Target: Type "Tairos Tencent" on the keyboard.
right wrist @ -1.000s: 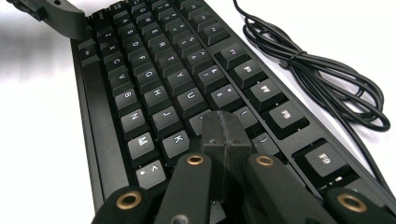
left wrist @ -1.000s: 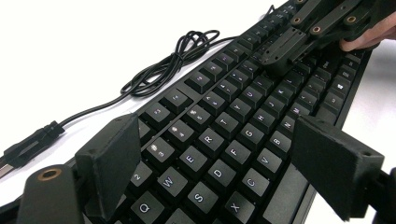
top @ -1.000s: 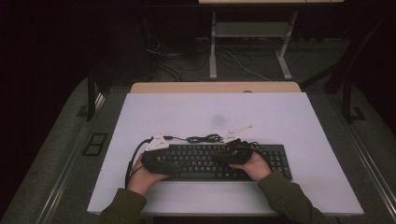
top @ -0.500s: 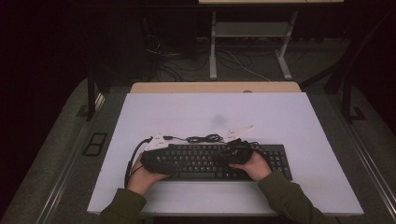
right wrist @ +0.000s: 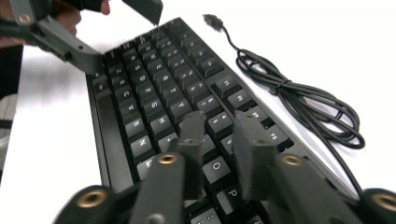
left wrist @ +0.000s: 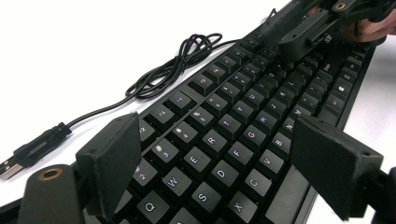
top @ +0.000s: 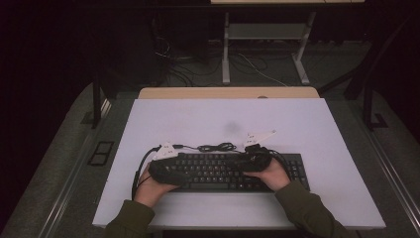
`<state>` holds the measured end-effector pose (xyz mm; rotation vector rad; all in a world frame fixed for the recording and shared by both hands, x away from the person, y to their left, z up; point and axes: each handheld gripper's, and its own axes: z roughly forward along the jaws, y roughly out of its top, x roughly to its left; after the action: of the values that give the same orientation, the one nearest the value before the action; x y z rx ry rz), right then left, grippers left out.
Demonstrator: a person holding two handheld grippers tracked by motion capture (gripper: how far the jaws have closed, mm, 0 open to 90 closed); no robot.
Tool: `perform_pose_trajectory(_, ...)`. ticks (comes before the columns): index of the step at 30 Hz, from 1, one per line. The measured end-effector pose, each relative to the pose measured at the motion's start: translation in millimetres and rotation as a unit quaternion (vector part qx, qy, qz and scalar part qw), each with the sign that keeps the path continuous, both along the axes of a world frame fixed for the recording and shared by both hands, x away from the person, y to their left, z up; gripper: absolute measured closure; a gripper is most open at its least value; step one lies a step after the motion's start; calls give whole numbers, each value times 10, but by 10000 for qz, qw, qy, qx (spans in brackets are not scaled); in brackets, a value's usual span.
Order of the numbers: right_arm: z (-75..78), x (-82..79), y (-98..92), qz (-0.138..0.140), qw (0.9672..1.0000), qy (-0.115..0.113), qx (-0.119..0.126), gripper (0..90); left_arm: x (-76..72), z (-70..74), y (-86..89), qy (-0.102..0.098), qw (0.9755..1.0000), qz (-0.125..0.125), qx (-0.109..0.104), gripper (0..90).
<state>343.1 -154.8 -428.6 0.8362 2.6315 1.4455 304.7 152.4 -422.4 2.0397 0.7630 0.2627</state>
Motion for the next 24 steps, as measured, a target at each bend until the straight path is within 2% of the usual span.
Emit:
perform_pose_trajectory(5,10,16,-19,-85,9998,32,151,495,0,4,10,-14,10000,-6,-5,172)
perform_pose_trajectory(9,4,29,-27,-130,9997,-32,193,367,0,5,22,5,10000,-25,-9,197)
perform_pose_trajectory(15,-3,37,-30,-243,9994,-31,241,304,-3,13,40,20,10000,-64,-28,256)
perform_pose_trajectory(24,-8,42,-34,-274,9993,-66,232,285,-14,22,75,-51,9999,-114,63,424)
